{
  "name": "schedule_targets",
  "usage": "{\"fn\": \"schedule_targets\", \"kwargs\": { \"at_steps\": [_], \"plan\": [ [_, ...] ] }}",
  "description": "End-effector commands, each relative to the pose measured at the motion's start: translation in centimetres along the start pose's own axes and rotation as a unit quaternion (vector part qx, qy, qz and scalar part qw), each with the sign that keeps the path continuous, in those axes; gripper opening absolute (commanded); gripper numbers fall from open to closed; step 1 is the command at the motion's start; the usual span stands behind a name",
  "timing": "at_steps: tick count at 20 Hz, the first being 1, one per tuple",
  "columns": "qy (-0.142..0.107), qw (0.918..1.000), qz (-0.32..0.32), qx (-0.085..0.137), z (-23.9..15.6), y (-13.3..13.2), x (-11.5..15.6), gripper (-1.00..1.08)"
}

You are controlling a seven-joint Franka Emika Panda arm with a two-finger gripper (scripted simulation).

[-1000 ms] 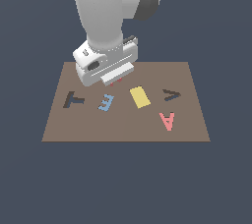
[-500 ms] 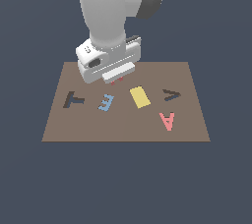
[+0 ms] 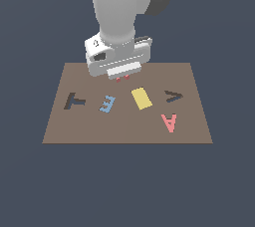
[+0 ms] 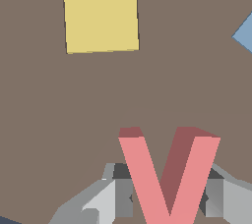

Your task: Insert a designated object into the corresponding slot on a board.

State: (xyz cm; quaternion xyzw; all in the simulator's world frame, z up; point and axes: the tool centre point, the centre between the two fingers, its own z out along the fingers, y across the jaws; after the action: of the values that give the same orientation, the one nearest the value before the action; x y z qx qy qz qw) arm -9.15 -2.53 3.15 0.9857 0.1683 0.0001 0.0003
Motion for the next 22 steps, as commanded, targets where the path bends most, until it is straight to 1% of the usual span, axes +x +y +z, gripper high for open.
{"fn": "schedule_targets", "kwargs": {
  "at_steps": [1, 4, 6, 11, 14, 17, 22],
  "plan": [
    [0.000, 0.9995, 0.033, 0.000, 0.0, -0.8, -0.1, -1.00],
    [0.000, 0.9970, 0.077, 0.000, -0.1, -2.0, -0.2, -1.00],
    [0.000, 0.9940, 0.110, 0.000, -0.1, -2.8, -0.2, -1.00],
    [0.000, 0.9815, 0.191, 0.000, -0.2, -4.9, 0.0, -1.00],
    [0.000, 0.9709, 0.239, 0.000, -0.3, -6.1, 0.3, -1.00],
    [0.000, 0.9581, 0.286, 0.000, -0.3, -7.3, 0.7, -1.00],
    [0.000, 0.9315, 0.364, 0.000, -0.4, -9.2, 1.7, -1.00]
  ]
}}
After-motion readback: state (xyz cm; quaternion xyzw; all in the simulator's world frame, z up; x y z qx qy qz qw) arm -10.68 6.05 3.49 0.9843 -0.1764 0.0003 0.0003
